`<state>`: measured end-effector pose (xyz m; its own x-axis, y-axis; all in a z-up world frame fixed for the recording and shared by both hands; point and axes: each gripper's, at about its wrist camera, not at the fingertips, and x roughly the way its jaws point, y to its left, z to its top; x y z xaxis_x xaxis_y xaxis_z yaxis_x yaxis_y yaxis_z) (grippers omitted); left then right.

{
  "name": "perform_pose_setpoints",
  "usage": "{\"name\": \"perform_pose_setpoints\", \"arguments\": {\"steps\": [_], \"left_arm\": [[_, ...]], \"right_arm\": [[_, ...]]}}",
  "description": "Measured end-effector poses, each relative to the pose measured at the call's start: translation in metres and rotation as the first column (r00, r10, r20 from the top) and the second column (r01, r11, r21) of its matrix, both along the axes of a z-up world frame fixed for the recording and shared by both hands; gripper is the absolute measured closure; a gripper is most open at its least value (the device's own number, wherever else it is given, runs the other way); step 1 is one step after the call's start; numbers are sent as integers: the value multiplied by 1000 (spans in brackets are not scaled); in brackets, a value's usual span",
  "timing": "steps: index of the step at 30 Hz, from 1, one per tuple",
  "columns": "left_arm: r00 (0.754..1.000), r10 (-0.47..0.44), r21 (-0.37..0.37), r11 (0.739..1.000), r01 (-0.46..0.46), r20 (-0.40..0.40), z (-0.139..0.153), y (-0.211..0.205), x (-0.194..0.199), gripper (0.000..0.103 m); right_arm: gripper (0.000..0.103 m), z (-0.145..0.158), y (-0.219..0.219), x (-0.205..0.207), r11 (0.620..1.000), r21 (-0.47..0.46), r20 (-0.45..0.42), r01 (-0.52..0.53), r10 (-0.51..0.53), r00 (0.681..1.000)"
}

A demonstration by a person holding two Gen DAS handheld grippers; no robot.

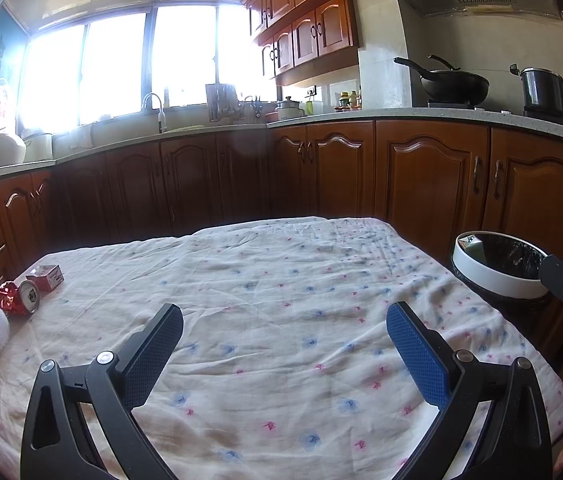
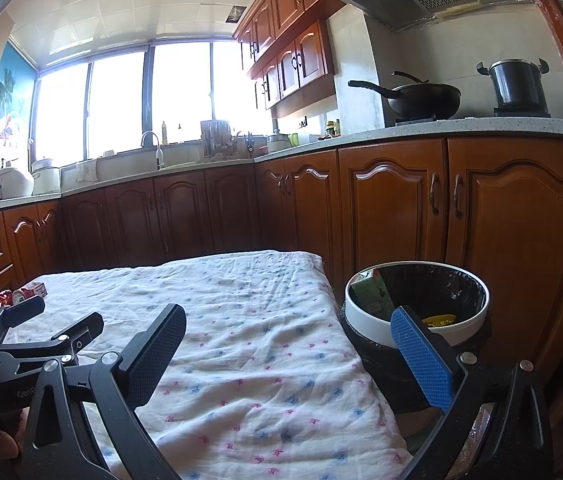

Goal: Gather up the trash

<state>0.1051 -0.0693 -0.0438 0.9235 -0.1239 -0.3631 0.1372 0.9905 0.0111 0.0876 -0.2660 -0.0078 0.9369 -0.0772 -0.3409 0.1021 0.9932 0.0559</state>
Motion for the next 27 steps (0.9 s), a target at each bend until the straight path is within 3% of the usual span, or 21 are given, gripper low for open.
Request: {"name": "perform_pose_setpoints", "arguments": {"steps": [27], "left_arm": [[1000, -25, -5, 1000, 25, -17, 0, 12, 8, 1]], "right_arm": [[0, 2, 2, 4, 1000, 4, -12, -5, 5, 1000]]}}
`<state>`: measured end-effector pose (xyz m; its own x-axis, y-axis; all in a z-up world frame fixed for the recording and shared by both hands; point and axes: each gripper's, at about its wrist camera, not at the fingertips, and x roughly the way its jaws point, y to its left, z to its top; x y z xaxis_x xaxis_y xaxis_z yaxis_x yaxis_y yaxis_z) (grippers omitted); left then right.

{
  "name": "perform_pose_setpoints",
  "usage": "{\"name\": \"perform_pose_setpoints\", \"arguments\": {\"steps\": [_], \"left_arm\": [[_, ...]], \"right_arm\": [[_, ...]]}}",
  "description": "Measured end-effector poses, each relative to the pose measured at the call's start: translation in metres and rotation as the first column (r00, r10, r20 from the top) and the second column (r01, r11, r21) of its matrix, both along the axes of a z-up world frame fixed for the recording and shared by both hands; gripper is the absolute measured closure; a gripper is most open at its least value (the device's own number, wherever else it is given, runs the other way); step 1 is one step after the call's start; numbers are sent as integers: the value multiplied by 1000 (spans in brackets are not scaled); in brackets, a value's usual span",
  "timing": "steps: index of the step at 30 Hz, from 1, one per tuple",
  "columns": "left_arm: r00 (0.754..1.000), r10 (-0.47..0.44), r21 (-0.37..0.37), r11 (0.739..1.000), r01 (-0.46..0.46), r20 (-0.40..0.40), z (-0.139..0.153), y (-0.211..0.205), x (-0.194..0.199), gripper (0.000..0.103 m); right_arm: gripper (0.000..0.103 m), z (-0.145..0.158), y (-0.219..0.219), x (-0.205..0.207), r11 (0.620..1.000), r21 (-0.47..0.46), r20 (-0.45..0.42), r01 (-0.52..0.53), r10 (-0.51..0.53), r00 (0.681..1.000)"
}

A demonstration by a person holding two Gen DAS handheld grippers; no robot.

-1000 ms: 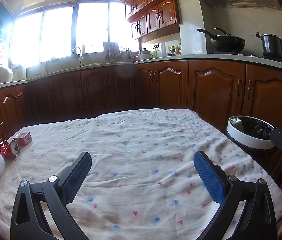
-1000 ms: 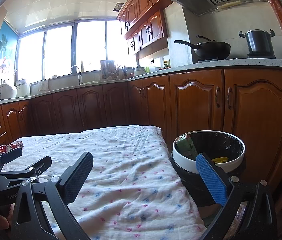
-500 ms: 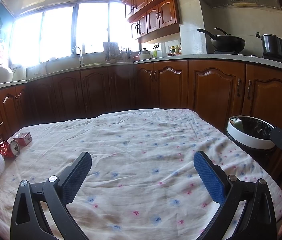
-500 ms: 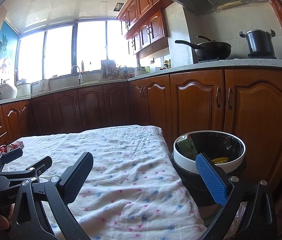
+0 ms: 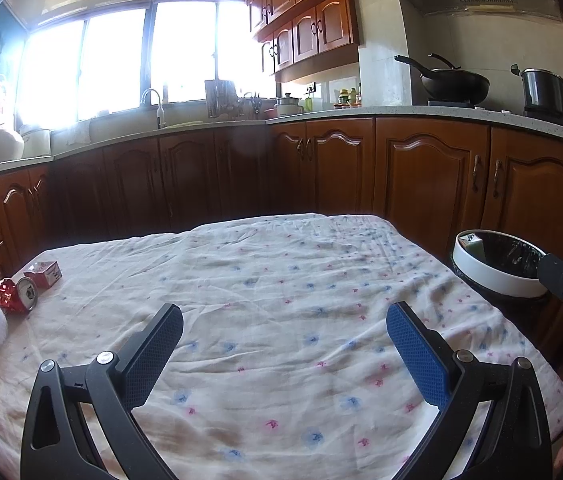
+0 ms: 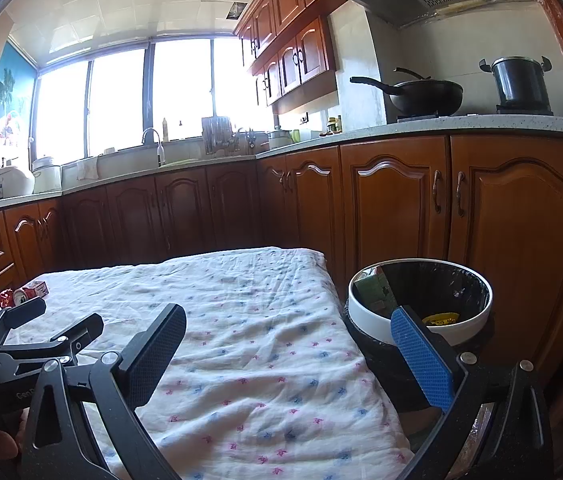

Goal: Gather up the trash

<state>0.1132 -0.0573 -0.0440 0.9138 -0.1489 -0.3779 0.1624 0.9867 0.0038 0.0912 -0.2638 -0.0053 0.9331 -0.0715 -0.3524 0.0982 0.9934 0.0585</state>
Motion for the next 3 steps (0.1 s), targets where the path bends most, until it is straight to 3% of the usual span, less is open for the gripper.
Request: {"name": "perform_pose_setpoints", "arguments": {"steps": [3], "left_arm": [[1000, -5, -2, 1000, 5, -9, -1, 2, 3, 1]], "right_arm": [[0, -1, 0, 1, 1000, 4, -5, 1, -1, 1000]]}}
